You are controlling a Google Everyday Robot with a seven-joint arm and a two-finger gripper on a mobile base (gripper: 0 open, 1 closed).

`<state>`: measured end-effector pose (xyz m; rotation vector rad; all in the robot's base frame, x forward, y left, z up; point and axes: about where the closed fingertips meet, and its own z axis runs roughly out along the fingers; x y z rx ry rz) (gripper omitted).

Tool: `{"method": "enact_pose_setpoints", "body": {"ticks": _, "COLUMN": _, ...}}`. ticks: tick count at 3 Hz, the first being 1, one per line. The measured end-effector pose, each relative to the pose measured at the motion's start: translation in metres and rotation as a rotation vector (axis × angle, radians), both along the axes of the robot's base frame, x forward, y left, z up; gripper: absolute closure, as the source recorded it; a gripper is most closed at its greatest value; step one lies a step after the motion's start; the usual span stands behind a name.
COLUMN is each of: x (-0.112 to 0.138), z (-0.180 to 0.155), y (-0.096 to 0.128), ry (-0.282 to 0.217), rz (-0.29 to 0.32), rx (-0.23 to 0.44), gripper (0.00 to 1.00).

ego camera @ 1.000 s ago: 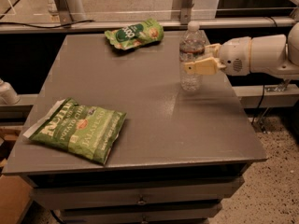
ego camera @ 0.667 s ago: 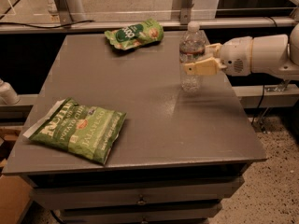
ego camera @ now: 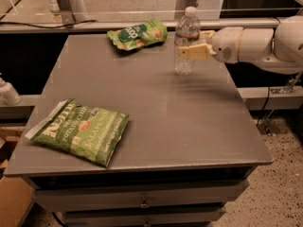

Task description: Move water bottle near green jalapeno chip bag

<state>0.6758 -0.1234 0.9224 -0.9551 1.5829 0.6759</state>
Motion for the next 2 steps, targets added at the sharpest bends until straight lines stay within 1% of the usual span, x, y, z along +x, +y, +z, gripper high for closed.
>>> {"method": "enact_pose_setpoints", "body": {"ticks": 1, "x": 0.049, "z": 0.002, "y": 0.007, "ry": -0.024, "rz": -0.033, "rx": 0.055, "gripper": 1.00}}
{"method": "enact_pose_setpoints", "body": {"ticks": 2, "x": 0.089, "z": 0.003, "y": 0.022, "ry": -0.034, "rz": -0.042, "rx": 0.078, "gripper": 1.00}}
